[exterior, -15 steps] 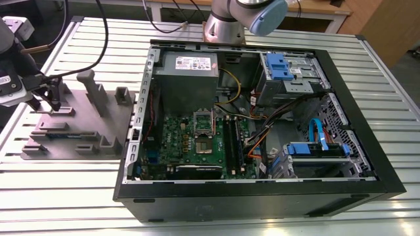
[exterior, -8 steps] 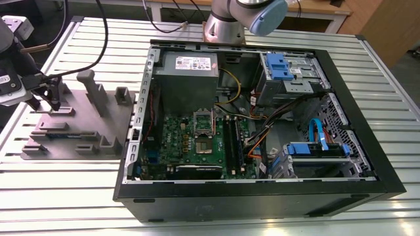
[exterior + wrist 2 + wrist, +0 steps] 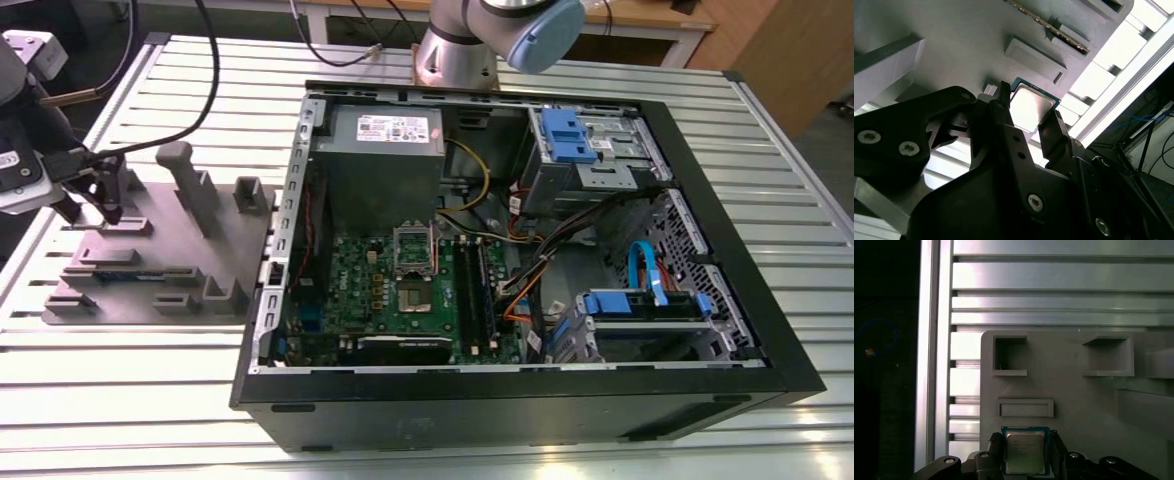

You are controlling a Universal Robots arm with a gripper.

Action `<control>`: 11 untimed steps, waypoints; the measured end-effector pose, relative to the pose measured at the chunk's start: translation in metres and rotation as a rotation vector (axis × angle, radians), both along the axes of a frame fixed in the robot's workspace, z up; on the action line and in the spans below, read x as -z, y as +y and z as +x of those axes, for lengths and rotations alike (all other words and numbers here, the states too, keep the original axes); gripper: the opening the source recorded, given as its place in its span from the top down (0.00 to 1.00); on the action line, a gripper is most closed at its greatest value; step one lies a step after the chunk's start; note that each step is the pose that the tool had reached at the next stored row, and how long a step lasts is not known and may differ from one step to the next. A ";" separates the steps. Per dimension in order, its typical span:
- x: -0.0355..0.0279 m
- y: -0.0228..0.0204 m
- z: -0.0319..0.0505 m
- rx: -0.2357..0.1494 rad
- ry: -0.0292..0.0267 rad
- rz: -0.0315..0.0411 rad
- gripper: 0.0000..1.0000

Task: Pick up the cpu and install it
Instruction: 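Pick up the cpu and move it towards the insertion slot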

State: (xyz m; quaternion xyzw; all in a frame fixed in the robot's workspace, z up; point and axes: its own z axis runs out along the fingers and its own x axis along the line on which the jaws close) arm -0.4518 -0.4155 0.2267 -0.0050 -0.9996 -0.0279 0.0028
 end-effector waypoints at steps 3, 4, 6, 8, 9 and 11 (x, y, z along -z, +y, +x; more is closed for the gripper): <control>-0.0007 0.0000 0.0000 0.000 0.0000 0.0000 0.53; -0.0009 0.0000 0.0000 0.000 0.0000 0.0000 0.53; -0.0014 0.0000 0.0000 0.000 0.0000 0.0000 0.53; -0.0018 0.0000 0.0000 0.000 0.0000 0.0000 0.53; -0.0020 0.0000 0.0000 0.000 0.0000 0.0000 0.53; -0.0024 0.0000 0.0000 0.000 0.0000 0.0000 0.53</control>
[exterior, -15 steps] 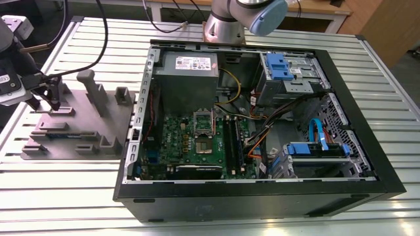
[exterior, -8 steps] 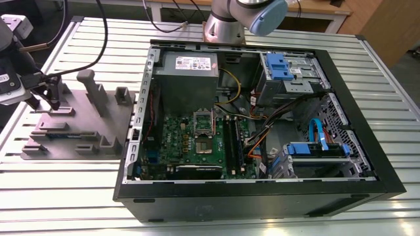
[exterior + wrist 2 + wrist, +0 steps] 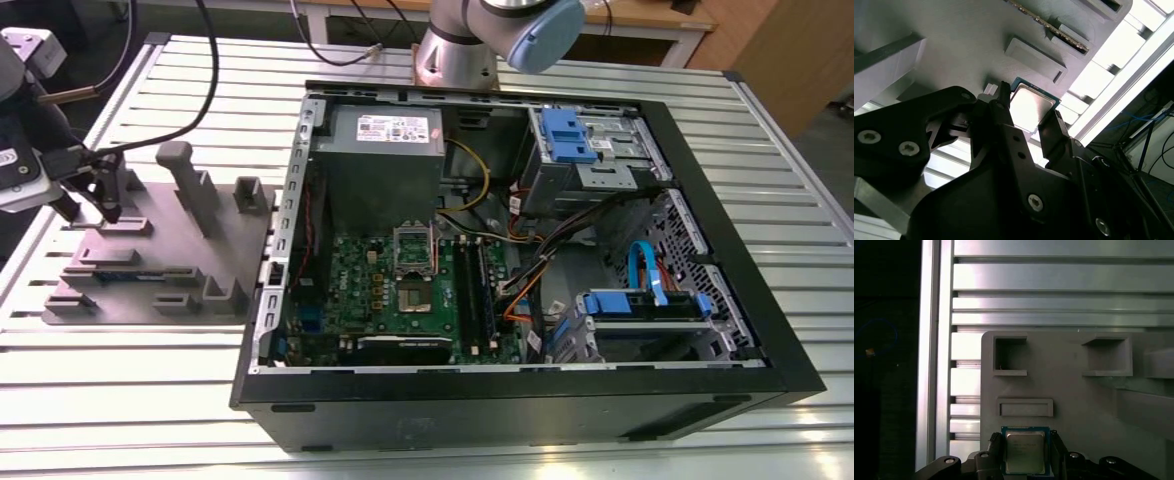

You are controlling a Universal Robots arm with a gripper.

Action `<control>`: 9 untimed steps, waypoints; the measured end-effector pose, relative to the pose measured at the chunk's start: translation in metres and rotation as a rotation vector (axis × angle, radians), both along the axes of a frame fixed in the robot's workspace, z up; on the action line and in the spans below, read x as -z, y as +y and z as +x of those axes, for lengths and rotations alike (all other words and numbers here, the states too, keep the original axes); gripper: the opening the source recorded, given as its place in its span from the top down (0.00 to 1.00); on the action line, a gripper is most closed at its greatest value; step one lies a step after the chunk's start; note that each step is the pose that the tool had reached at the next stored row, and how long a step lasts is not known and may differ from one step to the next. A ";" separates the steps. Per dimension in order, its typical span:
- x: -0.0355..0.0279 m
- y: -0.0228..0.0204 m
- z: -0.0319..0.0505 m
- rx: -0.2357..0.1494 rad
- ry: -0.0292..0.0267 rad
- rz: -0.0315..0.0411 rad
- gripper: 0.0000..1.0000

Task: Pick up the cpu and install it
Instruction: 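Pick up the cpu and move it towards the insertion slot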

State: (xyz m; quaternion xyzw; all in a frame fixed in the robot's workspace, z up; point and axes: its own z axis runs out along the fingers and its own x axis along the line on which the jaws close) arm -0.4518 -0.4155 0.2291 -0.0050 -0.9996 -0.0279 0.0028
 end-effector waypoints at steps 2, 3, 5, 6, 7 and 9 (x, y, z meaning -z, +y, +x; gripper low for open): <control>-0.0004 0.0000 0.0000 0.000 0.0000 0.0000 0.53; -0.0006 0.0000 0.0000 0.000 0.0001 0.0000 0.53; -0.0010 0.0000 0.0000 0.000 0.0000 0.0000 0.53; -0.0012 0.0000 0.0000 0.000 0.0001 0.0000 0.53; -0.0014 0.0000 0.0000 0.000 0.0001 0.0000 0.53; -0.0017 0.0000 0.0000 0.000 0.0001 0.0000 0.53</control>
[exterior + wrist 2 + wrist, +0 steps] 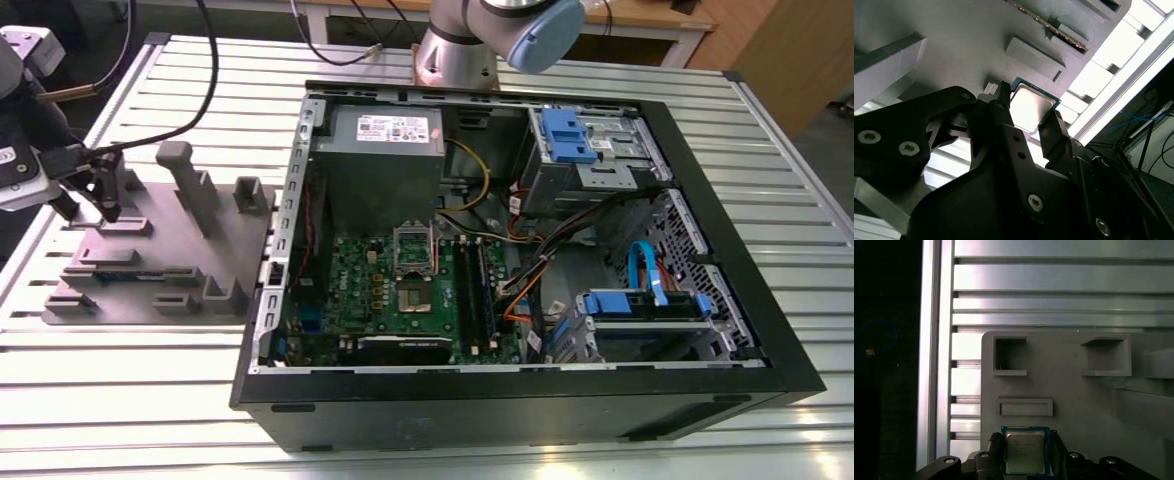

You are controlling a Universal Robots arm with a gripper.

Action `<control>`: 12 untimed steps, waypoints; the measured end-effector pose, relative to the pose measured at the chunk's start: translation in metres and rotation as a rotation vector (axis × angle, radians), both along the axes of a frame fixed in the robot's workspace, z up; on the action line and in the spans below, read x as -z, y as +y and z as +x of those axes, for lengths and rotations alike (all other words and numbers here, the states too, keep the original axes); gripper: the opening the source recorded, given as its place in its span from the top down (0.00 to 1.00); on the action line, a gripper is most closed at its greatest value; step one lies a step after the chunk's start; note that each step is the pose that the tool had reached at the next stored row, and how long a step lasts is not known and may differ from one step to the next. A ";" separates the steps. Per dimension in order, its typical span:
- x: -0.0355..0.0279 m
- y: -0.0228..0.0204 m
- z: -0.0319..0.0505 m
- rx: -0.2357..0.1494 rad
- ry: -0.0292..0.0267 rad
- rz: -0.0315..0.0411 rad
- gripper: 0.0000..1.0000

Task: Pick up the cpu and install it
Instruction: 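Pick up the cpu and move it towards the insertion slot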

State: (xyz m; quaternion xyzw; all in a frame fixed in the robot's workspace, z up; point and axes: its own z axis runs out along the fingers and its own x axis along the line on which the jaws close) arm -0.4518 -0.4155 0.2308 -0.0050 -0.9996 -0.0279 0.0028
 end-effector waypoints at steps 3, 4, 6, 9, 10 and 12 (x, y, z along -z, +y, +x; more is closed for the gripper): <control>-0.0005 0.0000 0.0000 0.000 0.0000 0.0000 0.53; -0.0007 0.0000 0.0000 0.000 0.0000 0.0000 0.53; -0.0015 0.0000 0.0000 0.000 0.0000 0.0001 0.53; -0.0034 0.0000 0.0000 0.000 0.0000 0.0000 0.53; -0.0036 0.0000 0.0000 0.000 0.0000 0.0000 0.53; -0.0107 0.0000 0.0000 0.000 0.0000 0.0000 0.53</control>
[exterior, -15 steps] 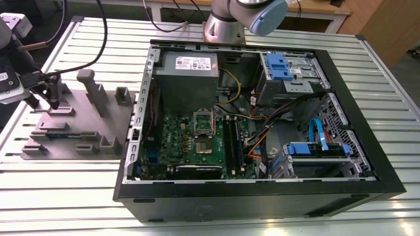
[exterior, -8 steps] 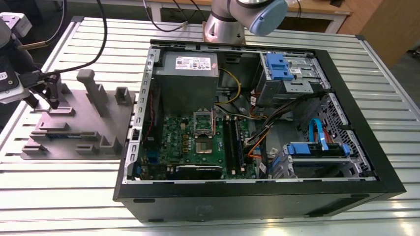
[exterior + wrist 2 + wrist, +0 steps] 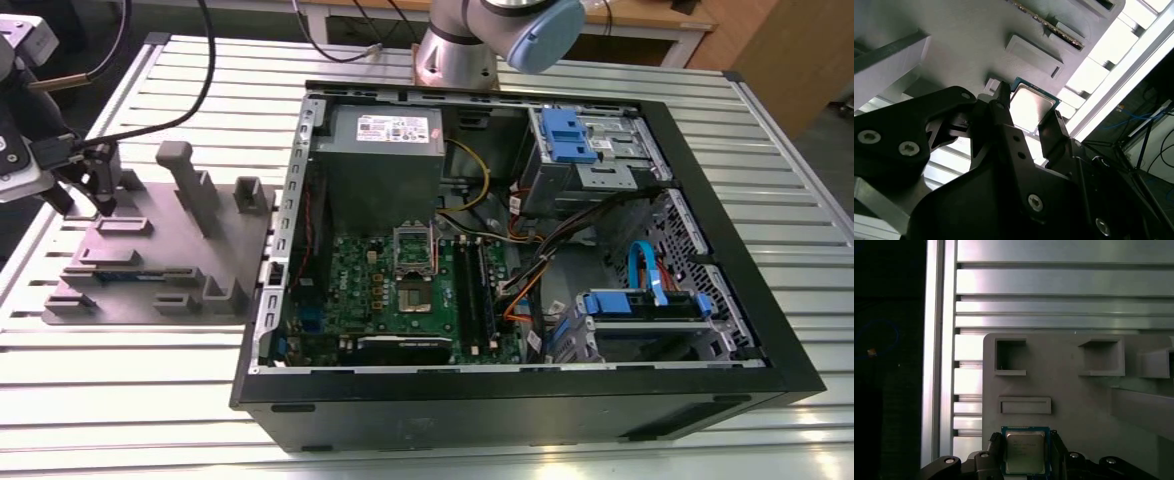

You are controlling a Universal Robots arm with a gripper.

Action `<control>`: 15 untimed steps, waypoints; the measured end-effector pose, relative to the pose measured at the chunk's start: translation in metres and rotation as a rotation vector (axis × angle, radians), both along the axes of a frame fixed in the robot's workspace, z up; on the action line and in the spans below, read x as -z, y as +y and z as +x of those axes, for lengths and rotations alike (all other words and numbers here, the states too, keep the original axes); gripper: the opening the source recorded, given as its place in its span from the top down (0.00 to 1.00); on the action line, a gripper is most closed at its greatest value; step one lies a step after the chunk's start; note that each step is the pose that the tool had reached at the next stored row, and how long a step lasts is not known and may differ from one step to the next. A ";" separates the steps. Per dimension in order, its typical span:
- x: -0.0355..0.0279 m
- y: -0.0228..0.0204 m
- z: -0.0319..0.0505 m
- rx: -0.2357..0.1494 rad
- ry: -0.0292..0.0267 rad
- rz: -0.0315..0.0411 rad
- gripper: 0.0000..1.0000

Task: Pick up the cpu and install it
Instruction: 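Pick up the cpu and move it towards the insertion slot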

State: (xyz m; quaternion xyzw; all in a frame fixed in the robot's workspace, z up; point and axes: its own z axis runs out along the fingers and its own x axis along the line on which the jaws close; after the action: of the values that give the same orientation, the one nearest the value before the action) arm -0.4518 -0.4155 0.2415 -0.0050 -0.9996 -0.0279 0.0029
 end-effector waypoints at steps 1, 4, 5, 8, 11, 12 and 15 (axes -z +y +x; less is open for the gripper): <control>-0.0044 0.0000 0.0000 0.000 0.0000 0.0000 0.53; -0.0049 0.0000 0.0000 0.000 0.0001 0.0000 0.53; -0.0050 0.0000 0.0000 0.000 0.0000 -0.0001 0.53; -0.0061 0.0000 0.0000 0.000 0.0000 0.0000 0.53; -0.0067 0.0000 0.0000 0.000 0.0002 -0.0001 0.53; -0.0070 0.0000 0.0000 0.000 0.0001 -0.0001 0.53; -0.0082 0.0000 0.0000 0.000 0.0001 -0.0001 0.53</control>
State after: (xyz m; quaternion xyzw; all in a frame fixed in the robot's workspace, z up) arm -0.4518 -0.4155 0.2497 -0.0050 -0.9996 -0.0279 0.0029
